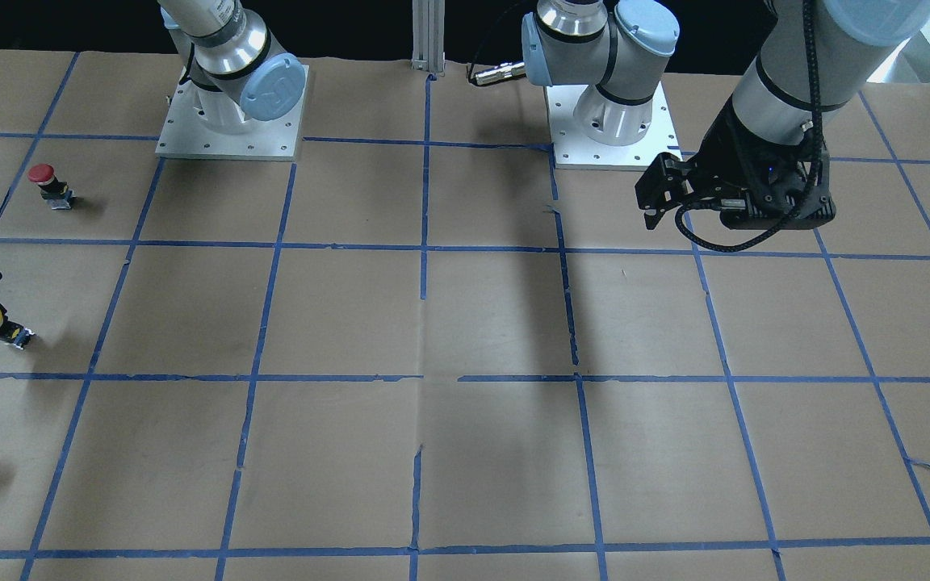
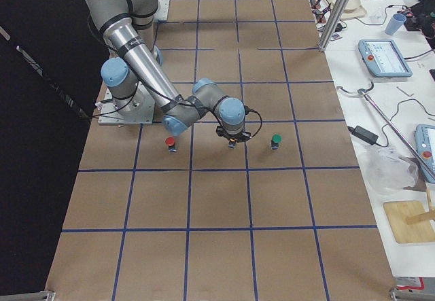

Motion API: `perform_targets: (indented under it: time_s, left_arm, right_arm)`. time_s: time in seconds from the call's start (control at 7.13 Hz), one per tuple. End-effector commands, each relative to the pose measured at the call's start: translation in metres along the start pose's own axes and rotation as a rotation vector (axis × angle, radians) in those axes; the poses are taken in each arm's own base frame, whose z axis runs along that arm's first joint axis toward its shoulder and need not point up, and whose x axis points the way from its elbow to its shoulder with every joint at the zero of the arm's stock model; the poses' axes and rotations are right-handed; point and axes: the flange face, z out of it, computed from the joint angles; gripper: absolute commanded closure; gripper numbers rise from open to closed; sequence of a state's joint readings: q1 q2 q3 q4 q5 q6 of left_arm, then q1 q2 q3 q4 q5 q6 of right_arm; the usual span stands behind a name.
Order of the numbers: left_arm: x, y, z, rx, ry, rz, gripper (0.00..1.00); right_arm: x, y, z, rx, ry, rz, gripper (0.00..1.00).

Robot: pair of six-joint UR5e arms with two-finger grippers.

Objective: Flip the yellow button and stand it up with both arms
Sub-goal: 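Lower the yellow button upright onto the table and open the right gripper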

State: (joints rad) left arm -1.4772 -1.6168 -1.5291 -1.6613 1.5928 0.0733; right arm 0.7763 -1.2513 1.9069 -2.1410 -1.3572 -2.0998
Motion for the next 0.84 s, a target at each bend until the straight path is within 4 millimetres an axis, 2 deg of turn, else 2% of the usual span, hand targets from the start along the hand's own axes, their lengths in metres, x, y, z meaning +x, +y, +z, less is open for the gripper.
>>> perform_targets:
  time_s: [0.0,0.14,0.42,0.7]
  left_arm:
    - [0.0,0.0,0.0,0.0,0.001,-0.001,0.01]
    - [0.0,0.0,0.0,0.0,0.001,-0.001,0.0]
    - [0.0,0.0,0.0,-0.002,0.002,-0.004,0.0]
    - [0.0,0.0,0.0,0.0,0.004,-0.006,0.0]
  right_arm:
    - [0.001,-0.001,-0.004,-0.005,0.011,-0.003,0.3]
    - [0.0,-0.001,-0.005,-0.005,0.011,-0.001,0.21]
    - [0.0,-0.003,-0.011,-0.015,0.019,0.01,0.18]
    - [-0.008,-0.021,-0.052,-0.043,0.074,0.108,0.18]
